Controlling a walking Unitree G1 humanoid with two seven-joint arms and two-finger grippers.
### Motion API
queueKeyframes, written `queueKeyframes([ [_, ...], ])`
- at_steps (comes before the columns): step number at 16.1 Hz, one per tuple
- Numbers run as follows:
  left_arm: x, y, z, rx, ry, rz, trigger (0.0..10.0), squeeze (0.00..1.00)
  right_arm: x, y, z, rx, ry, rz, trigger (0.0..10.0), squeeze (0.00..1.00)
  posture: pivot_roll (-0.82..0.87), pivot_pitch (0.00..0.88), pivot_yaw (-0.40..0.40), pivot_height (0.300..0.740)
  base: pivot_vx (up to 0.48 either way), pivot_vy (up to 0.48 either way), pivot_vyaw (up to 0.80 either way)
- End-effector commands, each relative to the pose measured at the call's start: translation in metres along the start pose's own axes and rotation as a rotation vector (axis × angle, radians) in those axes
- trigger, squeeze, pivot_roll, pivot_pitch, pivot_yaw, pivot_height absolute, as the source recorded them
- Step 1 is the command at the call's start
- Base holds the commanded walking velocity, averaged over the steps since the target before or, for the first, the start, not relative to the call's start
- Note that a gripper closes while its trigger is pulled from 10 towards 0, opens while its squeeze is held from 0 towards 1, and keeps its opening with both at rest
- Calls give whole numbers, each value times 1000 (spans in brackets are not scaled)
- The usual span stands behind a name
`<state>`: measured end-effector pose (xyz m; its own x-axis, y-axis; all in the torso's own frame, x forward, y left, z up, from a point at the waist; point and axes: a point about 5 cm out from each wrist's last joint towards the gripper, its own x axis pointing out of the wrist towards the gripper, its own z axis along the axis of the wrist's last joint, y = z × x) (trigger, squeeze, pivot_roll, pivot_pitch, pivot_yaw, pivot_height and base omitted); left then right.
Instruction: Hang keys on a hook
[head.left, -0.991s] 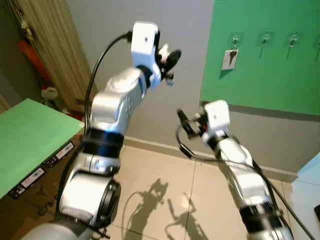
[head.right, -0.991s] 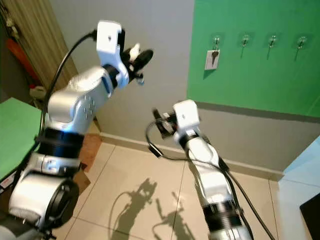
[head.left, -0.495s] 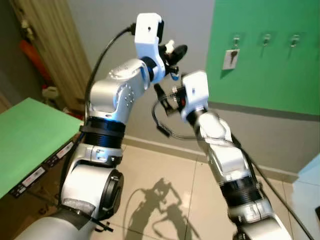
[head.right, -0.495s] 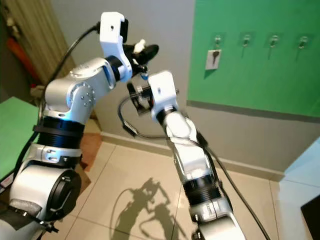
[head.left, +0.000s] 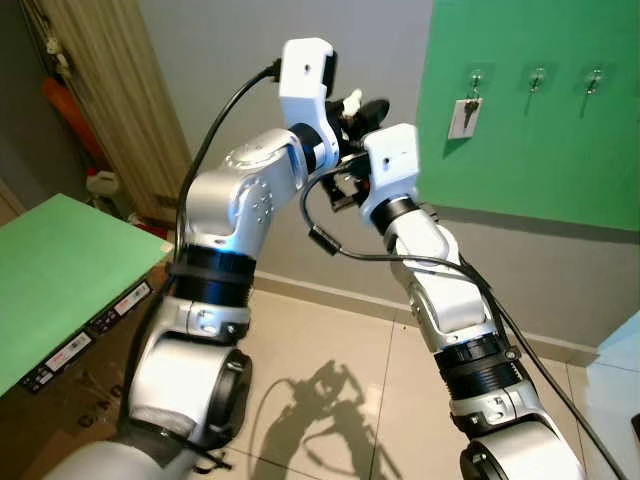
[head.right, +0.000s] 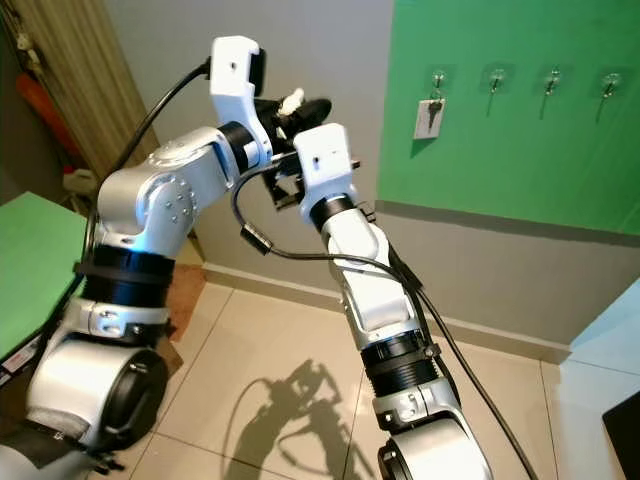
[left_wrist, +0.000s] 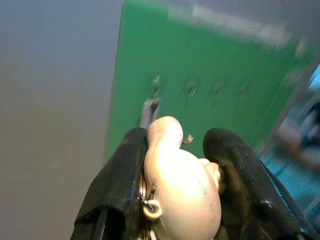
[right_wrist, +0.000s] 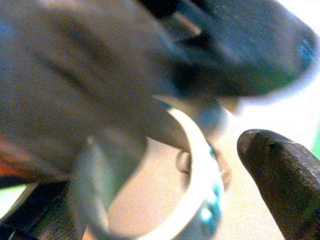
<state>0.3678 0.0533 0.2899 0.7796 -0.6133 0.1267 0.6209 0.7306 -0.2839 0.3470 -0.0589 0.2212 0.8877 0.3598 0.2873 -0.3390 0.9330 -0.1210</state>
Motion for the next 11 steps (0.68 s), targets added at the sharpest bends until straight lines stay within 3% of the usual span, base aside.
queueKeyframes([
  [1, -6, 7, 11, -68, -86, 28, 0, 0, 3, -7, 5, 16, -24, -42, 10000, 0, -25, 0, 67, 740, 0, 0, 0],
  [2, -8, 14, 12, -169, -137, 75, 0, 0, 0, -10, 2, 25, -13, -62, 10000, 0, -26, 0, 64, 740, 0, 0, 0],
  [3, -12, 23, 8, -206, -164, 127, 0, 0, -4, -14, -3, 24, -2, -74, 10000, 0, -26, 0, 62, 740, 0, 0, 0],
  [6, -20, 46, 5, -143, -169, 238, 0, 0, -21, -31, -19, 5, 51, -115, 10000, 0, -27, 0, 57, 740, 0, 0, 0],
  [7, -21, 50, 6, -164, -177, 251, 0, 0, -23, -33, -20, 4, 56, -124, 10000, 0, -30, 0, 58, 740, 0, 0, 0],
  [8, -23, 56, 8, -235, -204, 268, 0, 0, -26, -35, -22, 6, 62, -134, 10000, 0, -32, 0, 58, 740, 0, 0, 0],
  [9, -26, 65, 9, -406, -260, 298, 0, 0, -30, -39, -24, 13, 74, -155, 10000, 0, -34, 0, 60, 740, 0, 0, 0],
  [11, -29, 74, 2, -603, -303, 345, 0, 0, -35, -42, -26, 36, 78, -167, 10000, 0, -39, 0, 64, 740, 0, 0, 0],
])
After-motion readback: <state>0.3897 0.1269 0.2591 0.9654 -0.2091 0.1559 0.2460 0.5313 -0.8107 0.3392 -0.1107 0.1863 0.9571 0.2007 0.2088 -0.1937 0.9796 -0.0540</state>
